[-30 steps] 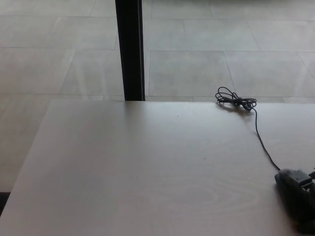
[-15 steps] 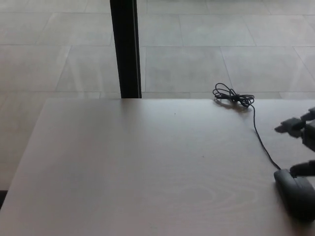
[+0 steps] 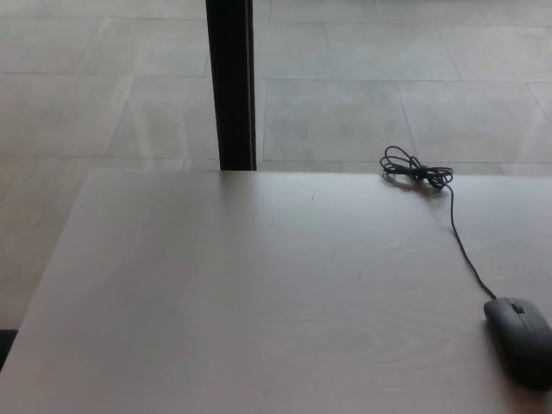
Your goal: The robot uses its right fingers to click on the left button of the black mouse placed on the table.
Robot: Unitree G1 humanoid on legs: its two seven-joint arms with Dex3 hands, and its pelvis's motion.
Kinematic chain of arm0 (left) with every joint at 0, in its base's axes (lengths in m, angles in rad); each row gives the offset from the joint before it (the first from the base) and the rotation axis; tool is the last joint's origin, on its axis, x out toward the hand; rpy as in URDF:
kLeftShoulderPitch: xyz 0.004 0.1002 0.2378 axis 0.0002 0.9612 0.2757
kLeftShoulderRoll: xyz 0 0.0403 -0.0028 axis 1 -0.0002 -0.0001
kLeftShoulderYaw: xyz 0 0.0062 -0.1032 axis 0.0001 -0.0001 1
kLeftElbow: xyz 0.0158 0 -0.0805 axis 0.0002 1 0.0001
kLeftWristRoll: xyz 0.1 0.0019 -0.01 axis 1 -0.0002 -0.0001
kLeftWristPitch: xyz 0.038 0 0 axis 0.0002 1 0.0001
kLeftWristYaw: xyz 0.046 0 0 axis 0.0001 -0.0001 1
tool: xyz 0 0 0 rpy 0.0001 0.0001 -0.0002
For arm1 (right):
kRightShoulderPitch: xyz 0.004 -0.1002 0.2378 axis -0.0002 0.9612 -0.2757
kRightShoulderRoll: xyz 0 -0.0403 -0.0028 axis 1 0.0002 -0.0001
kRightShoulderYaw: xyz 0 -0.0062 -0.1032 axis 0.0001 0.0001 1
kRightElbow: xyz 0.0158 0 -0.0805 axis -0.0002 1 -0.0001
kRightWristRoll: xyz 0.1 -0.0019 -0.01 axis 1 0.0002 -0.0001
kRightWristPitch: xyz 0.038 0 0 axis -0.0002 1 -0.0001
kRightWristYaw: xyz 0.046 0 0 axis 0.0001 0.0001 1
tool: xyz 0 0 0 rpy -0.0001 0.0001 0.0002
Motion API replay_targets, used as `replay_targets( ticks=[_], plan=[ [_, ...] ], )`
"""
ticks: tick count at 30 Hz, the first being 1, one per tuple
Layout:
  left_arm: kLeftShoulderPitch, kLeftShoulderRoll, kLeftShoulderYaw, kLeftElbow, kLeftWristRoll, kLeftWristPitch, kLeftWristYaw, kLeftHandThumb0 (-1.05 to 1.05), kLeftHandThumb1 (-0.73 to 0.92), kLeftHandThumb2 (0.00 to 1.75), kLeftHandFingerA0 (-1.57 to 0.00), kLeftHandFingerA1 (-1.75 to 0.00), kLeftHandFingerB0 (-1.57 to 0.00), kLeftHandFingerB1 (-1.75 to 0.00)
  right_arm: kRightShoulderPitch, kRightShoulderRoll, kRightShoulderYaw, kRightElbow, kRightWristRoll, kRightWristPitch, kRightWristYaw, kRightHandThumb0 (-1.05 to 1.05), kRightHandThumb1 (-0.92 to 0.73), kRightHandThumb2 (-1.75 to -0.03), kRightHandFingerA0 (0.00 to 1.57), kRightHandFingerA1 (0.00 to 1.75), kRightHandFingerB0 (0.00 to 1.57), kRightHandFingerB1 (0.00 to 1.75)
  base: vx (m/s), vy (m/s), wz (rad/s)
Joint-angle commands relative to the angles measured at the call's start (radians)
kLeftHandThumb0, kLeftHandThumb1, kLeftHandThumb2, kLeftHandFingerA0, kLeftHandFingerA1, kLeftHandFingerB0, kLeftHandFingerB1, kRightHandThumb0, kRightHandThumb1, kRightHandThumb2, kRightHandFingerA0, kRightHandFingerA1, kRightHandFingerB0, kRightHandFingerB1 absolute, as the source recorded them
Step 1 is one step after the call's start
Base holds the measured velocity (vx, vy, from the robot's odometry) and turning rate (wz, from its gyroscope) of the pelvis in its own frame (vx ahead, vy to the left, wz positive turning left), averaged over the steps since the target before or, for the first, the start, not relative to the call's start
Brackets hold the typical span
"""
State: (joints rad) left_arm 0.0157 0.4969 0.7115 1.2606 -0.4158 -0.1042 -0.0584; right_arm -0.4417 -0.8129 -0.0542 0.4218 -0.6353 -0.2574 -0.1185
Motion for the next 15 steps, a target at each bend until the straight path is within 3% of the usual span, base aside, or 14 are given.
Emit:
replay_targets(
  ticks=[1,5,6,7,8,9,10,11,12,13,14,15],
  plan=[
    [0.006,0.009,-0.011,0.001,0.006,-0.021,0.009,-0.92,0.92,0.76,-0.69,-0.57,-0.59,-0.49,0.136,-0.020,-0.128,0.015,0.123,0.041,0.001,-0.64,-0.62,-1.01,0.22,0.52,0.43,0.55,0.00,0.000,0.00],
    [0.007,0.009,-0.015,0.008,0.005,-0.020,0.007,-0.92,0.92,0.76,-0.67,-0.57,-0.58,-0.49,0.225,-0.007,-0.233,0.052,0.197,0.035,0.003,-0.64,-0.62,-1.00,0.22,0.50,0.41,0.54,0.00,0.000,0.00],
    [0.008,0.005,-0.009,0.004,-0.006,-0.014,0.000,-0.91,0.92,0.76,-0.67,-0.56,-0.57,-0.47,0.251,0.003,-0.296,0.142,0.251,-0.034,-0.046,-0.64,-0.76,-0.63,0.41,0.42,0.49,0.39,0.00,0.000,0.00],
    [0.010,0.006,-0.010,0.003,-0.005,-0.016,0.001,-0.92,0.92,0.73,-0.66,-0.56,-0.57,-0.49,0.262,0.007,-0.316,0.175,0.264,-0.060,-0.065,-0.64,-0.77,-0.64,0.47,0.43,0.49,0.40,0.00,0.000,0.00],
    [0.012,0.005,-0.008,0.003,-0.007,-0.019,-0.002,-0.90,0.92,0.76,-0.69,-0.58,-0.56,-0.48,0.304,0.031,-0.389,0.210,0.316,-0.036,-0.074,-0.74,-0.69,-1.06,0.75,0.92,0.44,0.54,0.00,0.000,0.00],
    [0.013,0.005,-0.010,0.002,-0.004,-0.023,-0.001,-0.90,0.92,0.77,-0.66,-0.58,-0.54,-0.49,0.321,0.042,-0.421,0.227,0.348,-0.033,-0.062,-0.69,-0.83,-0.65,0.69,0.69,0.47,0.38,0.00,0.000,0.00],
    [0.014,0.005,-0.011,0.002,-0.004,-0.023,-0.002,-0.92,0.92,0.79,-0.70,-0.60,-0.54,-0.49,0.328,0.056,-0.448,0.246,0.375,-0.033,-0.056,-0.61,-0.64,-1.06,0.76,0.89,0.34,0.52,0.00,0.000,0.00],
    [0.014,0.006,-0.010,0.002,-0.005,-0.022,-0.004,-0.92,0.92,0.79,-0.70,-0.60,-0.54,-0.49,0.331,0.069,-0.473,0.265,0.399,-0.033,-0.055,-0.61,-0.64,-1.06,0.76,0.89,0.34,0.52,0.00,0.000,0.00],
    [0.009,0.008,-0.006,0.003,-0.010,-0.016,-0.005,-0.87,0.75,1.13,-0.61,-0.65,-0.53,-0.59,0.334,0.095,-0.519,0.297,0.452,-0.044,-0.046,-0.70,-0.80,-0.66,0.84,1.36,0.49,0.40,0.00,0.000,0.00],
    [0.008,0.008,-0.005,0.002,-0.011,-0.012,-0.006,-0.89,0.92,0.76,-0.64,-0.54,-0.56,-0.49,0.327,0.100,-0.542,0.348,0.471,-0.037,-0.040,-0.68,-0.81,-0.65,0.76,0.84,0.51,0.39,0.00,0.000,0.00],
    [0.008,0.009,-0.013,0.000,-0.002,-0.011,0.007,-0.91,0.92,0.78,-0.70,-0.58,-0.54,-0.48,0.322,0.118,-0.589,0.427,0.517,-0.019,-0.032,-0.69,-0.83,-0.65,0.57,0.52,0.47,0.39,0.00,0.000,0.00],
    [0.007,0.009,-0.017,-0.001,0.001,-0.011,0.013,-0.91,0.92,0.78,-0.70,-0.58,-0.54,-0.48,0.318,0.125,-0.608,0.457,0.533,-0.016,-0.028,-0.69,-0.83,-0.65,0.57,0.52,0.47,0.39,0.00,0.000,0.00]
  ],
)
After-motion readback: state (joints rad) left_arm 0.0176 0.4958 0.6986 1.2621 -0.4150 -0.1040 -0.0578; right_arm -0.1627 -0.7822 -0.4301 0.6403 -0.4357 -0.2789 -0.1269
